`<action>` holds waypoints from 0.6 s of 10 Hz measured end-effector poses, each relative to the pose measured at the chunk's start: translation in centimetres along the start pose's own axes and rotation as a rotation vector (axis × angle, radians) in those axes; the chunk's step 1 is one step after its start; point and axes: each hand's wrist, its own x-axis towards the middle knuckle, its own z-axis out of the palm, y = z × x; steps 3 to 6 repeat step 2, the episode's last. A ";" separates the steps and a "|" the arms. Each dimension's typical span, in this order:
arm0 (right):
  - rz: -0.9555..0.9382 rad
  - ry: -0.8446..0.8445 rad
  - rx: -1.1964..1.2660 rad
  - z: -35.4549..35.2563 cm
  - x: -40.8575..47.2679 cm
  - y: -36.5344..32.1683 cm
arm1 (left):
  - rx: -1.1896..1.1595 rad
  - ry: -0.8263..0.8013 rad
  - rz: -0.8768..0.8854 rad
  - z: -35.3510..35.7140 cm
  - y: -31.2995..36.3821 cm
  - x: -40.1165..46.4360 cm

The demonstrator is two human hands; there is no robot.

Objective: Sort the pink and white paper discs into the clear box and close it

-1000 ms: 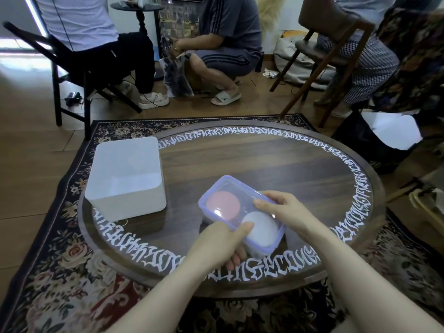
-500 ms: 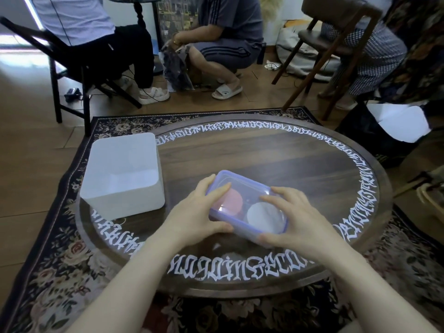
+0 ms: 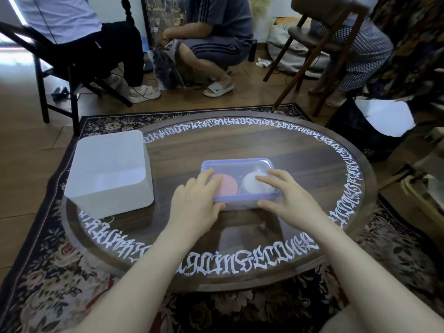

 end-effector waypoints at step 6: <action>-0.004 -0.236 -0.239 -2.1 0.5 -1.3 | 0.159 -0.102 -0.025 -1.2 1.1 1.1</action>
